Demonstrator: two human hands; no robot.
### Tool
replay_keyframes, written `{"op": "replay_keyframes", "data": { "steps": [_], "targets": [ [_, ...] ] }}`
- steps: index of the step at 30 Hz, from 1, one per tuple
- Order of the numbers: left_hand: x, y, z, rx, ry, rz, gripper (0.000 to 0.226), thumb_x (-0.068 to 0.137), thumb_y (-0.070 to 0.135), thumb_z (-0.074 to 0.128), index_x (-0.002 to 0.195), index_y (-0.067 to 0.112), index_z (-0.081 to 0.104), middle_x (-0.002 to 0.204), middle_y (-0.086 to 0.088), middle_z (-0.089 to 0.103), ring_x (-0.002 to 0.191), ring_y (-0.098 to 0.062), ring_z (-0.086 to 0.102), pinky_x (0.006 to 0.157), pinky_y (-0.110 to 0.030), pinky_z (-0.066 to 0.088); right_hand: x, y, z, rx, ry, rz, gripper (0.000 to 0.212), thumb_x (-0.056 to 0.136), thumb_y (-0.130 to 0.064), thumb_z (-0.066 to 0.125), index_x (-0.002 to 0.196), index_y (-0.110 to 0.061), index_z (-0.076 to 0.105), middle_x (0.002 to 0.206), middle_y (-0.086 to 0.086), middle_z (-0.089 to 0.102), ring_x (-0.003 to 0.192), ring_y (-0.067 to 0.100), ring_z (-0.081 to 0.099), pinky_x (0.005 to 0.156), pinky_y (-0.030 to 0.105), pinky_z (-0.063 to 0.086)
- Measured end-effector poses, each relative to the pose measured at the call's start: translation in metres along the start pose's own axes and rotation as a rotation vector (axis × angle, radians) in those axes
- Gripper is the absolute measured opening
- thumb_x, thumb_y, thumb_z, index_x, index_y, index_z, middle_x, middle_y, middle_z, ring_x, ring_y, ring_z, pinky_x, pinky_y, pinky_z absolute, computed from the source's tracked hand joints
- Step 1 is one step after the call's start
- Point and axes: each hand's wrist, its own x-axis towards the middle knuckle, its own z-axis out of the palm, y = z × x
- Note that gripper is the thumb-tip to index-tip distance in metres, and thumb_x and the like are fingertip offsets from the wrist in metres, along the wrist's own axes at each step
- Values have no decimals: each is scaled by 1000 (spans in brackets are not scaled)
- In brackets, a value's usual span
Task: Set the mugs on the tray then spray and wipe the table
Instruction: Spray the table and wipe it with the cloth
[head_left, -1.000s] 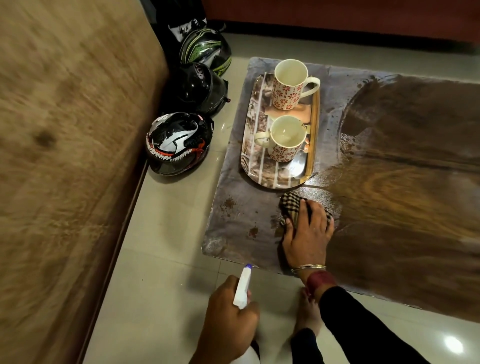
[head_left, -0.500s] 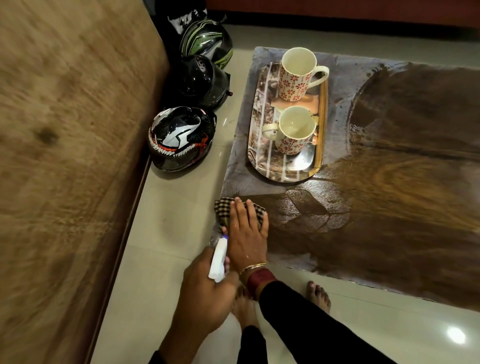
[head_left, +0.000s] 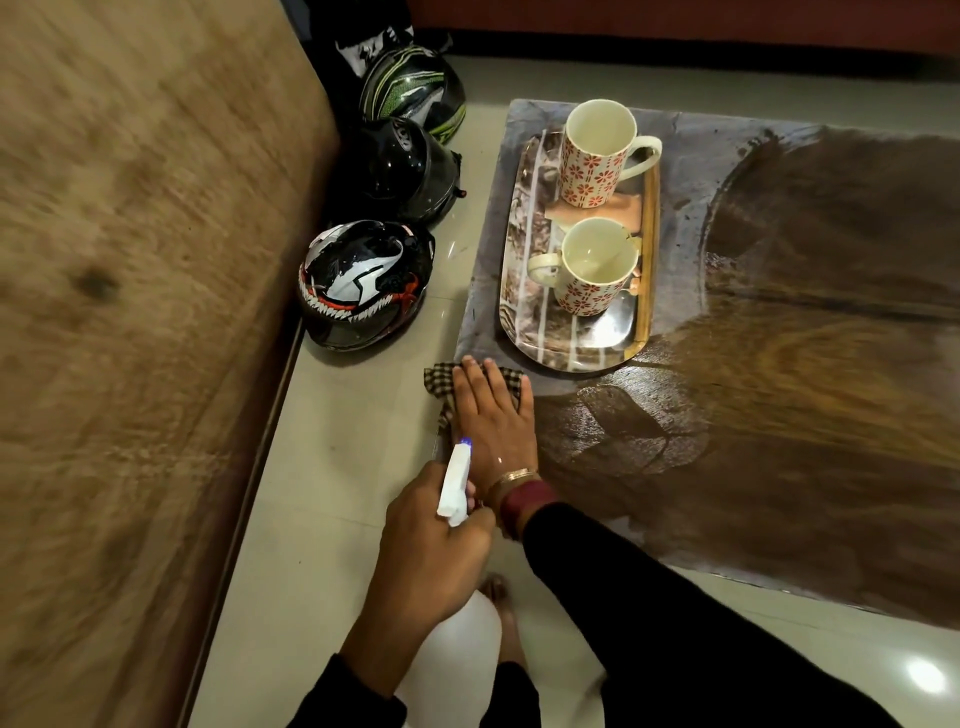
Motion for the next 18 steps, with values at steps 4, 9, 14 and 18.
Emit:
{"op": "replay_keyframes", "data": {
  "steps": [4, 9, 14, 18],
  "targets": [
    [-5, 1, -4, 1, 5, 1, 18, 66, 28, 65, 81, 37, 58, 75, 0, 69, 72, -25, 71, 72, -51, 64, 24, -4, 3, 34, -14, 94, 61, 90, -34, 66, 147, -16, 51, 154, 2, 50, 144, 25, 44, 118, 59, 21],
    [-7, 3, -5, 21, 39, 7, 24, 79, 16, 73, 78, 32, 56, 72, 1, 65, 70, -24, 69, 76, -51, 63, 34, -6, -2, 85, -32, 140, 59, 95, -36, 55, 151, -20, 45, 159, 0, 43, 149, 24, 35, 118, 58, 22],
    [-10, 8, -11, 12, 14, 38, 17, 77, 17, 70, 87, 28, 61, 82, -5, 70, 76, -30, 72, 75, -52, 64, -11, -13, 12, 0, -79, -97, 62, 84, -44, 73, 142, -29, 57, 151, -4, 53, 142, 23, 46, 116, 55, 30],
    [-9, 17, -3, 60, 0, 58, 30, 88, 13, 70, 106, 33, 59, 97, -8, 71, 84, -31, 74, 81, -51, 64, -62, -10, 13, -1, -69, -93, 58, 87, -39, 51, 144, -27, 56, 155, -3, 48, 144, 21, 40, 115, 51, 27]
  ]
}}
